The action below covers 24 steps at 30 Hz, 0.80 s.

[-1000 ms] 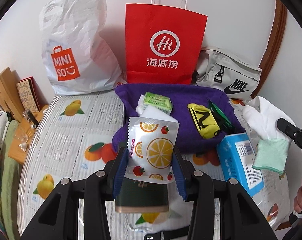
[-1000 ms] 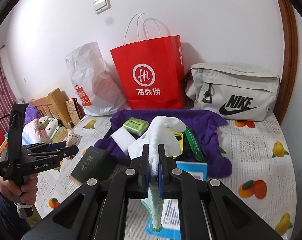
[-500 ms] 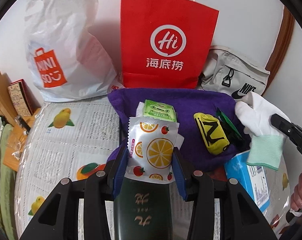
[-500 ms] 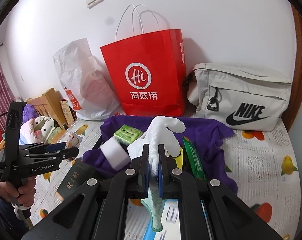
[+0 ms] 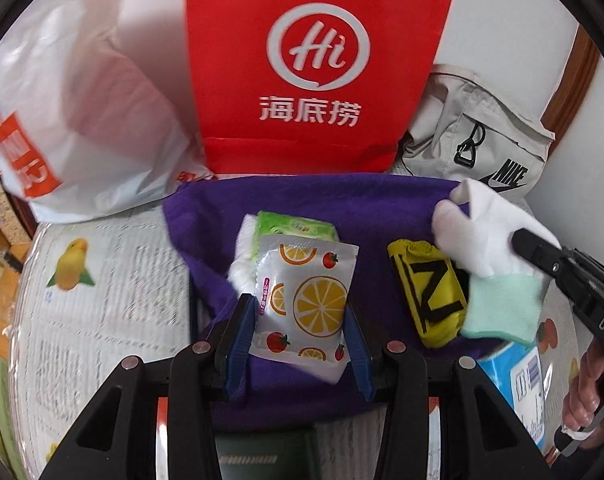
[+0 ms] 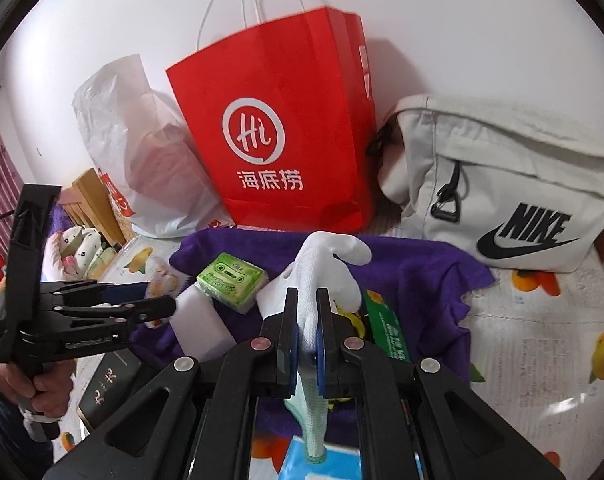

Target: Organize soft objects

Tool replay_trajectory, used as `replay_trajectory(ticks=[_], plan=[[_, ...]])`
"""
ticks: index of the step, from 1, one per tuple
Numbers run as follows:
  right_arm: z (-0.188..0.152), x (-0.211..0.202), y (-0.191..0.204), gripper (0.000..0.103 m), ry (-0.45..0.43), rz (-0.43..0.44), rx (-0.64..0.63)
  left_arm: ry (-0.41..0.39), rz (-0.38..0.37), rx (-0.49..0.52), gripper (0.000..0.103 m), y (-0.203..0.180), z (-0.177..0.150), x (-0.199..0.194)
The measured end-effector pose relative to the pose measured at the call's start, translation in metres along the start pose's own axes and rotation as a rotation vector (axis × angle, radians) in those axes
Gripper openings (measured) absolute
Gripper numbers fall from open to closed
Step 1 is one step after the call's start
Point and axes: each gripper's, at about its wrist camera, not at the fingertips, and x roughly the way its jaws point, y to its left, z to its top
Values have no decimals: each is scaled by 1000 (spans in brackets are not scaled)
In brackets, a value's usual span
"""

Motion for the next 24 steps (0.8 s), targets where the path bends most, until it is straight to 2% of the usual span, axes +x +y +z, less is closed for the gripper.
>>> replay_trajectory(ticks=[2, 13, 16, 17, 18, 20, 21, 22, 24], plan=[[1, 8, -2, 7, 19, 22, 4, 8, -7, 13, 42, -5, 6, 9], [-4, 39, -17, 10, 101, -6, 3, 57, -14, 0, 45, -7, 17, 42], [-3, 42, -19, 11, 106, -9, 5, 54, -8, 6, 57, -9, 19, 46], [-3, 42, -20, 12, 107, -12, 5, 54, 1, 13, 68, -10, 20, 46], [-3, 43, -21, 17, 109, -15, 3, 55, 23, 14, 73, -11, 21, 47], [-2, 44, -21, 31, 106, -29, 0, 50, 39, 12, 73, -10, 21, 46], [-2, 44, -21, 43, 100, -34, 1, 49, 39, 10, 73, -9, 21, 44], [-2, 41, -21, 51, 91, -38, 3, 49, 41, 8, 73, -8, 20, 42], [-2, 35, -22, 54, 76, -46, 9, 41, 50, 4, 73, -6, 19, 36]])
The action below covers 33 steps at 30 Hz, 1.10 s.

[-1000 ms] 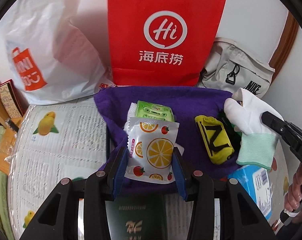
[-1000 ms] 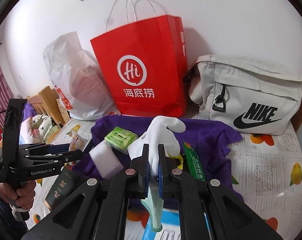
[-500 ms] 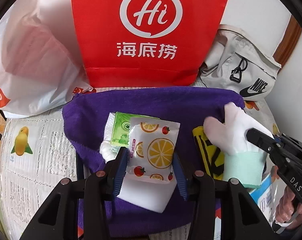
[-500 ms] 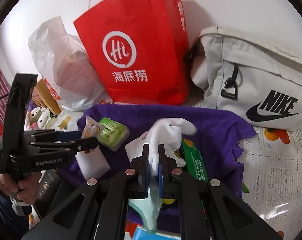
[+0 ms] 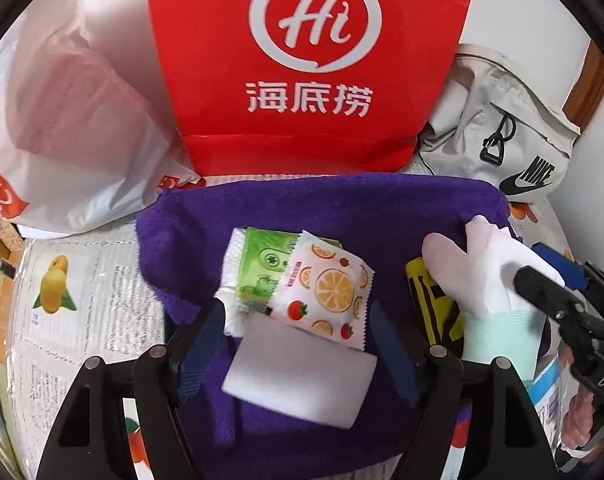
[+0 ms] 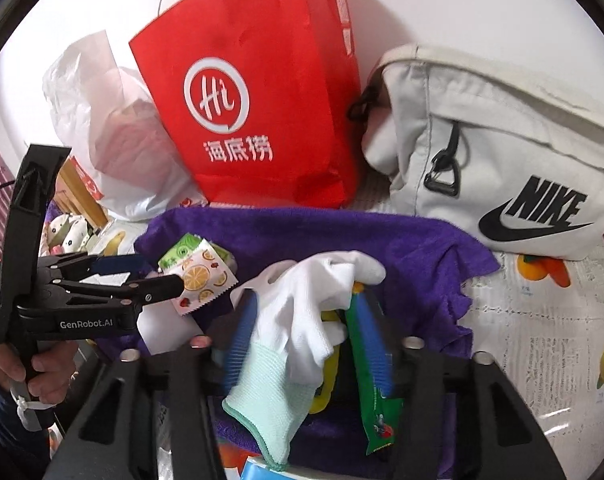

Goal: Organize soft objects
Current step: 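Lower the glove and orange-print packet onto the towel and open both tools, then reach the right tool to the black watch strap and grasp it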

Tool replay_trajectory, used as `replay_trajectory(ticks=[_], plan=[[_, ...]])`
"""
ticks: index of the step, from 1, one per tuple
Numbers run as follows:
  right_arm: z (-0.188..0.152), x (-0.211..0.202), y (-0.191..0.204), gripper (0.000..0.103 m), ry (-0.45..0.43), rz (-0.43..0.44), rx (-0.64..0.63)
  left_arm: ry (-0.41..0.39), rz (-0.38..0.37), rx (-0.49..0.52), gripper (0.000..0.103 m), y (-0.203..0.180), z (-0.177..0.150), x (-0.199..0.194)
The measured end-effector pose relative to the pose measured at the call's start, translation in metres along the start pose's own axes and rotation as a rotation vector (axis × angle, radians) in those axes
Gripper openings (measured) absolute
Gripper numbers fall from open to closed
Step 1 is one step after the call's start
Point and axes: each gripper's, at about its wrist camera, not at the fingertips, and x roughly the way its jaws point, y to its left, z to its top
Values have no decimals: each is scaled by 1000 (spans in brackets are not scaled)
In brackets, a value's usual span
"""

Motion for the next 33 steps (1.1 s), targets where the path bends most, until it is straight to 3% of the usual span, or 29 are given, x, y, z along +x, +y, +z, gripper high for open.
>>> replay_trajectory(ticks=[6, 15, 23, 28, 33], plan=[[-5, -27, 2, 60, -33, -19, 26, -18, -4, -7, 73, 8, -12, -30], [-52, -91, 45, 66, -77, -39, -26, -65, -22, -31, 73, 25, -62, -91], [-120, -122, 102, 66, -29, 51, -62, -72, 17, -59, 73, 46, -128, -129], [-159, -119, 136, 66, 14, 145, -90, -65, 27, -119, 73, 68, -159, -138], [-190, -104, 175, 65, 33, 194, -211, -48, 27, -165, 73, 87, -190, -137]])
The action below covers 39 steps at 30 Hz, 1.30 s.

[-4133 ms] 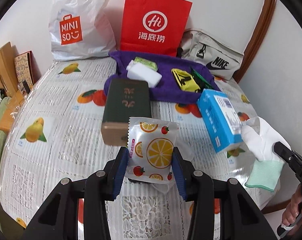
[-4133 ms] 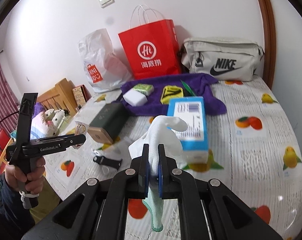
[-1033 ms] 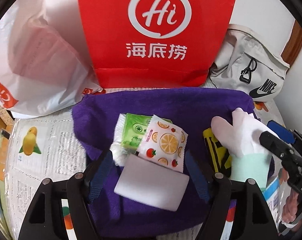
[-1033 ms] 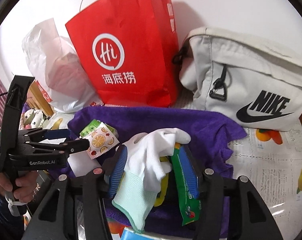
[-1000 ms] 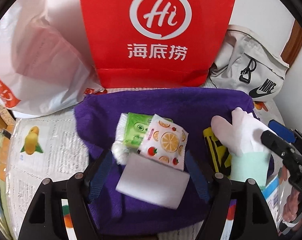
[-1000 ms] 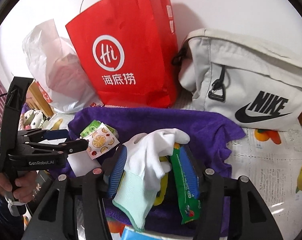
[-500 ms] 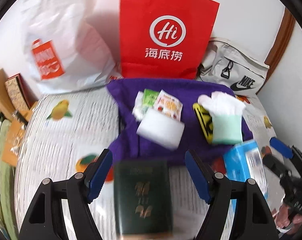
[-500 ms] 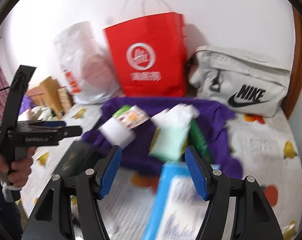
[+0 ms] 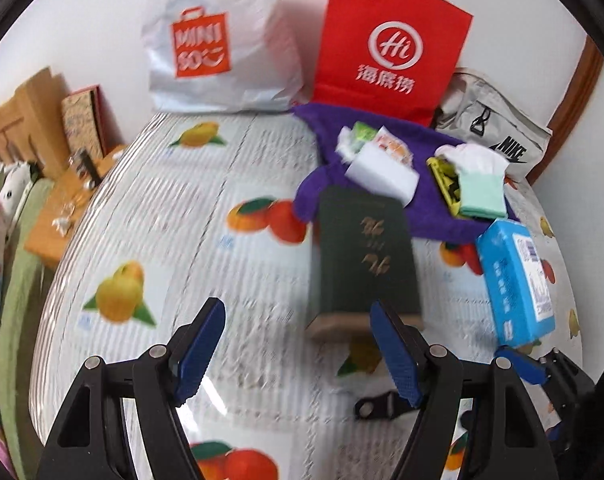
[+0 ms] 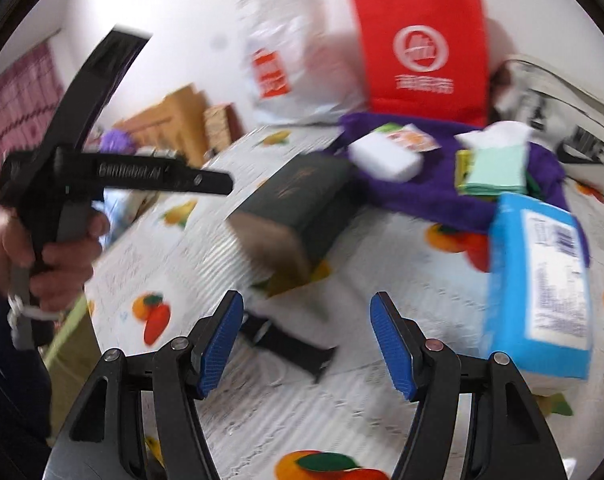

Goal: Organize soft objects
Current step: 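Reach the right tool to the black watch strap and grasp it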

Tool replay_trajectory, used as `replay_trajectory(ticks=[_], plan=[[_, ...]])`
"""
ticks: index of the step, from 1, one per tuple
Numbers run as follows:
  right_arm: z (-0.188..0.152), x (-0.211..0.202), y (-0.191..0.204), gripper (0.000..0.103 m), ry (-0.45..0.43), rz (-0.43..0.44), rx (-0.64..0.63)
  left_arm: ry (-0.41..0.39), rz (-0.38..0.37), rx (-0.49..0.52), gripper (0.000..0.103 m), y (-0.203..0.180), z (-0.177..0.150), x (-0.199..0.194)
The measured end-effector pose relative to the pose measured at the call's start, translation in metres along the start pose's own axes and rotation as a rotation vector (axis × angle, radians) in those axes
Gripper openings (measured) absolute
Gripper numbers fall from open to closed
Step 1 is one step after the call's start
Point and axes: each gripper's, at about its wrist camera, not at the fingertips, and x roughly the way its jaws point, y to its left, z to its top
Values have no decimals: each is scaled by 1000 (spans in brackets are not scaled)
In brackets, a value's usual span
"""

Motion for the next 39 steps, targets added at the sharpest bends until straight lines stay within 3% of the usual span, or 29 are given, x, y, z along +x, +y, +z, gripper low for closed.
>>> replay_trajectory(ticks=[5, 11, 14, 16, 19, 24, 29, 33, 39], plan=[[-16, 23, 31, 65, 37, 31, -121, 20, 4, -19, 73, 16, -18, 6], [-26, 58, 48, 62, 104, -66, -240, 40, -16, -42, 73, 30, -28, 16], [-29, 65, 47, 52, 121, -95, -257, 43, -27, -52, 73, 35, -31, 17], [-26, 65, 44, 30, 138, -79, -232, 44, -33, -58, 73, 38, -32, 18], [-19, 62, 39, 14, 165, -54, -190, 45, -45, -67, 73, 41, -34, 18], [-9, 53, 31, 10, 180, 33, -107, 50, -62, -78, 73, 45, -40, 17], [-8, 59, 20, 10, 208, 43, -32, 54, -70, -85, 73, 48, -43, 17], [-8, 69, 19, 17, 231, 59, -5, 58, -69, -83, 73, 49, -43, 17], [-2, 76, 20, 18, 229, 48, 6, 62, -72, -80, 73, 48, -44, 16]])
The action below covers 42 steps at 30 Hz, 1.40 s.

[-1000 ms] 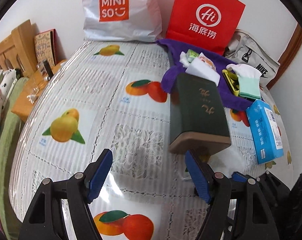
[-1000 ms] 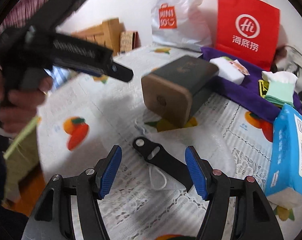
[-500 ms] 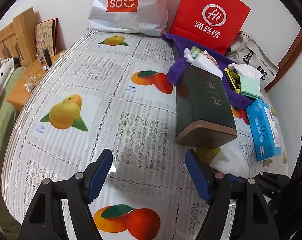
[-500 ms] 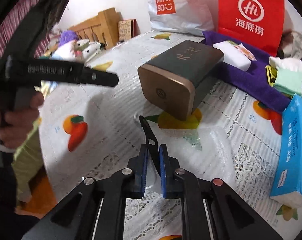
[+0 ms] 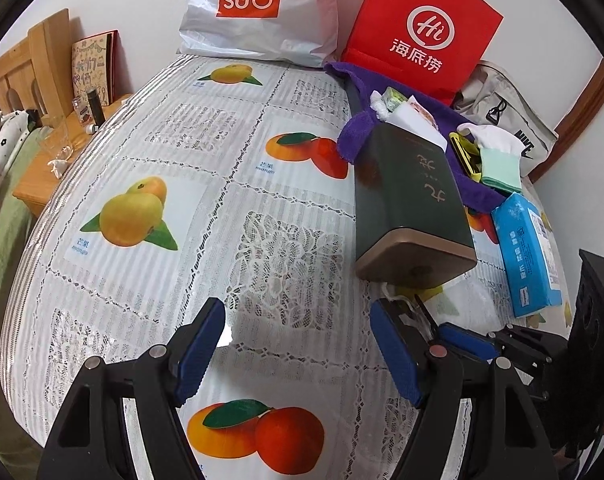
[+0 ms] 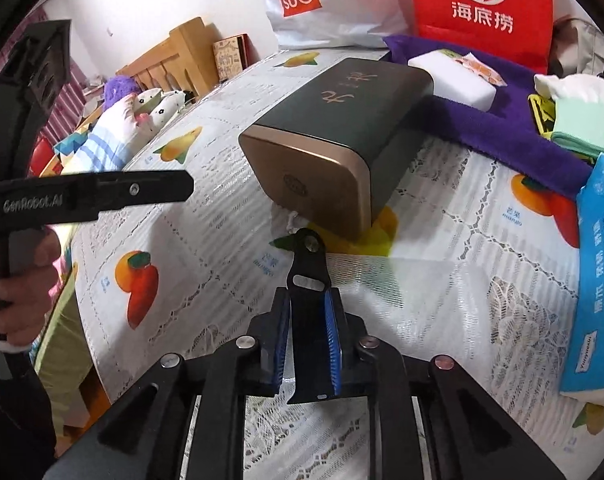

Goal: Organize soft objects
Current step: 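Reach the right tool to the black watch strap and grasp it, then lift the black watch strap with the right tool while the left tool grasps the white mesh bag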

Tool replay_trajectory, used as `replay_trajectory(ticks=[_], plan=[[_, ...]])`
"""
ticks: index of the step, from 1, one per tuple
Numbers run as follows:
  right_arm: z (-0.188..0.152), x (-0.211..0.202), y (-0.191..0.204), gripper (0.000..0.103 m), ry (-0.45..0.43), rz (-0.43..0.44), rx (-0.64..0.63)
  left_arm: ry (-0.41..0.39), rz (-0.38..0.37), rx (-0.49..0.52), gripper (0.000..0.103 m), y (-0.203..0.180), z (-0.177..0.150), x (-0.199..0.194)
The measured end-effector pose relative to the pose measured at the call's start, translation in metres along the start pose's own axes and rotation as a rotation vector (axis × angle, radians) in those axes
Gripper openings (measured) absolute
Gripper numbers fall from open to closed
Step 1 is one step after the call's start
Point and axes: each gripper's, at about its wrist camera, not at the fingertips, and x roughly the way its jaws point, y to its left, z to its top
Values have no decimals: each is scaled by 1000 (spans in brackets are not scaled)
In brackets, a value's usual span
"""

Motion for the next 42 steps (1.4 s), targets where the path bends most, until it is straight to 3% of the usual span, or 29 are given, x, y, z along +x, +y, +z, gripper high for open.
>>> replay_trajectory(ticks=[7, 15, 20, 21, 22, 26, 32, 36, 37, 39, 42], plan=[[5, 3, -6, 20, 8, 35, 46, 0, -6, 3, 73, -1, -2, -1], [7, 6, 6, 29, -1, -13, 11, 5, -1, -4, 73, 0, -5, -1], [7, 5, 8, 19, -21, -39, -1, 8, 4, -8, 73, 2, -9, -3], [6, 3, 7, 9, -31, -30, 2, 7, 8, -8, 73, 3, -10, -4], [6, -2, 8, 7, -43, -15, 3, 6, 10, -8, 73, 3, -10, -5], [3, -18, 11, 3, -75, 17, 3, 4, 12, -11, 73, 4, -13, -8], [-6, -22, 3, 2, -70, -19, 25, 11, 18, -5, 73, 1, -20, -9], [-8, -22, 10, 11, -68, -36, -4, 8, 18, 5, 73, -1, -24, -12], [-8, -22, 13, 22, -71, -35, -17, 7, 20, 4, 73, -1, -25, -13], [-8, -16, 17, 30, -71, -40, -36, 8, 19, -2, 73, 1, -25, -13], [-10, -4, 17, 30, -42, -44, -35, 9, 21, -8, 73, 4, -26, -13]])
